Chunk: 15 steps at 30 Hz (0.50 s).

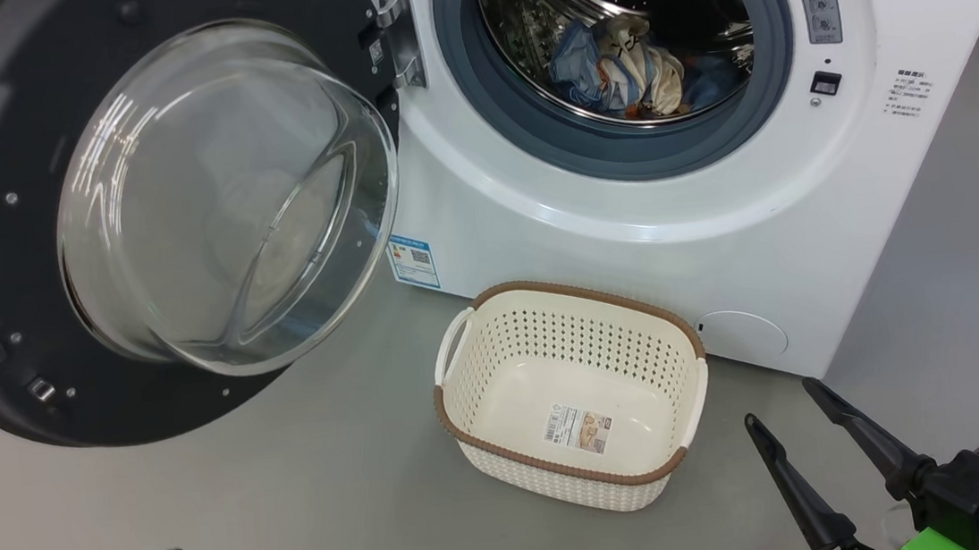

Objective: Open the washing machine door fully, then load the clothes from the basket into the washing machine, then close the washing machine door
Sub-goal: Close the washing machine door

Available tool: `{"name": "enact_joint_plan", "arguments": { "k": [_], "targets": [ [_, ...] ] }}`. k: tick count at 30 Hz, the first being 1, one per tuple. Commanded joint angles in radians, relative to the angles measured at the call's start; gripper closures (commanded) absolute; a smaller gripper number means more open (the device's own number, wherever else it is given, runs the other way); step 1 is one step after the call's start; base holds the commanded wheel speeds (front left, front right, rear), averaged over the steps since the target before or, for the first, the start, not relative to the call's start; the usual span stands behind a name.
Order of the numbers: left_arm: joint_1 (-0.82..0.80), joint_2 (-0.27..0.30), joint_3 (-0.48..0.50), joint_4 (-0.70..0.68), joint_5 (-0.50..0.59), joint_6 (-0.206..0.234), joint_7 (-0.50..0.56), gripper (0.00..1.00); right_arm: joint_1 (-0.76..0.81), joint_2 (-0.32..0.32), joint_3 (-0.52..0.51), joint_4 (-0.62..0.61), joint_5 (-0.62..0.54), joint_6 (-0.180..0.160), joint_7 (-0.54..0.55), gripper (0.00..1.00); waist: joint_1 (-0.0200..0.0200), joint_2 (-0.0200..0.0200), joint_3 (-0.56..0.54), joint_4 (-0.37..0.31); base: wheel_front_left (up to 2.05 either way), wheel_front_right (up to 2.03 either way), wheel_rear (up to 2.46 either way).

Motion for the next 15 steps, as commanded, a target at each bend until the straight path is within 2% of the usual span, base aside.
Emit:
{"name": "enact_joint_plan", "arguments": {
  "k": [1,4,7,11,15],
  "targets": [
    [-0.036,0.002,0.042,-0.059,-0.011,-0.012,-0.012,1.00,-0.034,-0.017,0.020,-0.022,0.016,0.002,-0.005,0.00,0.0000,-0.0001,0.001,0.001,0.00,0.00,0.00],
    [-0.055,-0.009,0.064,-0.123,-0.033,-0.052,-0.012,1.00,-0.036,-0.021,0.023,-0.022,0.017,0.002,-0.005,0.00,0.0000,-0.0001,0.004,0.002,0.00,0.00,0.00],
    [-0.084,-0.040,0.103,-0.199,-0.115,-0.113,-0.012,1.00,-0.039,-0.025,0.024,-0.021,0.020,0.002,-0.005,0.00,0.0000,-0.0001,0.006,0.002,0.00,0.00,0.00],
    [-0.138,-0.068,0.181,-0.297,-0.335,-0.208,-0.012,1.00,-0.041,-0.029,0.023,-0.021,0.022,0.002,-0.005,0.00,0.0000,-0.0001,0.009,0.001,0.00,0.00,0.00],
    [-0.215,-0.071,0.233,-0.367,-0.586,-0.252,-0.012,1.00,-0.038,-0.031,0.021,-0.023,0.021,0.002,-0.005,0.00,0.0000,-0.0001,0.011,-0.001,0.00,0.00,0.00]
  ]
}}
